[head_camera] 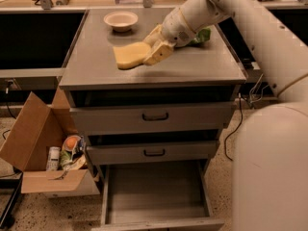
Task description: Place sponge into bottom drawer
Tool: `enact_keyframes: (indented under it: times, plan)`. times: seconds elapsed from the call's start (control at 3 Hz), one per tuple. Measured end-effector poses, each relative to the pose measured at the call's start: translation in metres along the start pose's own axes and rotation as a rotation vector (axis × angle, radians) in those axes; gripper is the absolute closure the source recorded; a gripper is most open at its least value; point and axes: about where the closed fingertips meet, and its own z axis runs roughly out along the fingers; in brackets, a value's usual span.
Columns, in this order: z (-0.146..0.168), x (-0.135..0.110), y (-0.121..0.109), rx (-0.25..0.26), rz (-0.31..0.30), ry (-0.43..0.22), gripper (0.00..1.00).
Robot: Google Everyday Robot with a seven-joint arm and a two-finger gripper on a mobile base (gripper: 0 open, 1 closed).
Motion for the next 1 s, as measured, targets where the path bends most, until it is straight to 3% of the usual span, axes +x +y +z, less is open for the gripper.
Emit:
enact_keyframes:
  times: [0.33,0.67,1.0]
  plan:
    - [0.009,-0.002,0.046,-0.058,-0.018,0.013,1.0]
    - [0.034,0.01,0.092,-0.137,0.009,0.008,1.0]
    - [0.047,0.018,0.104,-0.176,0.023,0.018,1.0]
